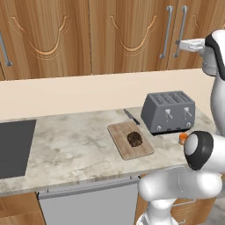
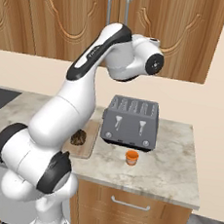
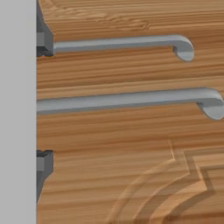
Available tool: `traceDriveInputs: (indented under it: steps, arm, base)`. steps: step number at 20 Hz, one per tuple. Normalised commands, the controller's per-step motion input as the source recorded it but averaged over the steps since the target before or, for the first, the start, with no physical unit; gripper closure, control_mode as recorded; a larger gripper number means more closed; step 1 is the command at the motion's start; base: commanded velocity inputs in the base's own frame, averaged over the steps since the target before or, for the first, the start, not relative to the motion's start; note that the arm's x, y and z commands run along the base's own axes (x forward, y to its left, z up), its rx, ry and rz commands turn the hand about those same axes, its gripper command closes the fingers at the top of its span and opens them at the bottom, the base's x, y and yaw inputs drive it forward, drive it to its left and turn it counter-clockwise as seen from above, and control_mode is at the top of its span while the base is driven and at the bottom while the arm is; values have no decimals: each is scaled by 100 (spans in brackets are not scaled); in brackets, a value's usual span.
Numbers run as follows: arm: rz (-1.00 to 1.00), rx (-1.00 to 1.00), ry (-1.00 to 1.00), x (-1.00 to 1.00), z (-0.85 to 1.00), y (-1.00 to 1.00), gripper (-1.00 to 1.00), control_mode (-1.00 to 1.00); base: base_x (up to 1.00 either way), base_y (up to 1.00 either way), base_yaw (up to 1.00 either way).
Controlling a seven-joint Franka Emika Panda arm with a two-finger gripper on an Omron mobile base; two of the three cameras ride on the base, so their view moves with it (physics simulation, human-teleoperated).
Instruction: Pick the bread, place it on the cutting board, pick the jam, place it on the counter, and close the cabinet.
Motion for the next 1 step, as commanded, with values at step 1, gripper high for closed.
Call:
traceDriveInputs:
  steps: [1]
  arm:
    - [0, 0, 0, 11, 0, 0, -100, -100]
  base:
    - [0, 0, 0]
